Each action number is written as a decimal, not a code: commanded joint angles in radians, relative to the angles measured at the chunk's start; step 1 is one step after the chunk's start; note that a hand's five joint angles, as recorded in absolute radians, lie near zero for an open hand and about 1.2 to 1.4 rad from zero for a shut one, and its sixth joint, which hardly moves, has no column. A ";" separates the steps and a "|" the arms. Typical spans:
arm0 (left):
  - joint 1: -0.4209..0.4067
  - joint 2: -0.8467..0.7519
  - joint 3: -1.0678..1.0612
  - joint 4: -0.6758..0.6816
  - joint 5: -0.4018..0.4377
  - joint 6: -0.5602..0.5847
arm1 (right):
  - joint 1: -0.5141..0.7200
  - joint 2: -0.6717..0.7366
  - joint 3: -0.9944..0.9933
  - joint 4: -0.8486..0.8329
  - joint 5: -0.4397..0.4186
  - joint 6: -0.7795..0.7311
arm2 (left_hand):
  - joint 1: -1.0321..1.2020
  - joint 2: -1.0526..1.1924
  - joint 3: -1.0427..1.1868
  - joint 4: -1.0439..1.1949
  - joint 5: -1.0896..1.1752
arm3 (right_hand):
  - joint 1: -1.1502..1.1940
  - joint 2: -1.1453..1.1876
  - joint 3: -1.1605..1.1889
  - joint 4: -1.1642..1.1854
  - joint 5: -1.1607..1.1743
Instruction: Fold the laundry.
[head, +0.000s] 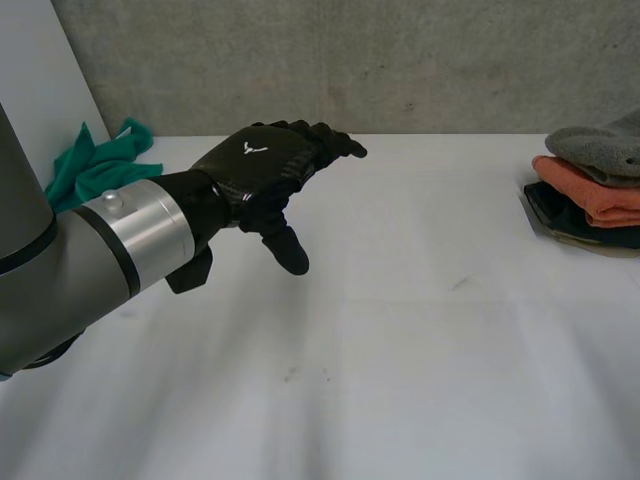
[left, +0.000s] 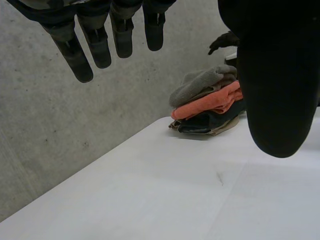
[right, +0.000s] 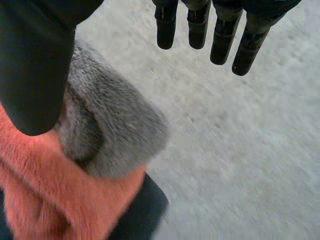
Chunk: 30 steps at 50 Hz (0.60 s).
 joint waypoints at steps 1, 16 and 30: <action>0.001 0.006 0.003 0.000 0.000 -0.001 | -0.122 -0.105 0.000 0.167 0.104 -0.208 | 0.067 0.038 0.045 0.040 0.038 | -0.031 -0.049 -0.043 -0.066 -0.069; 0.016 0.009 0.010 0.046 -0.041 -0.001 | 0.353 -0.220 -0.115 -0.036 0.443 -0.139 | 0.061 0.033 0.039 0.034 0.033 | -0.031 -0.049 -0.043 -0.066 -0.069; 0.198 -0.021 -0.010 0.282 -0.193 0.016 | 0.784 -0.317 0.484 -0.145 0.390 0.053 | 0.002 -0.026 -0.019 -0.025 -0.026 | -0.031 -0.049 -0.043 -0.066 -0.069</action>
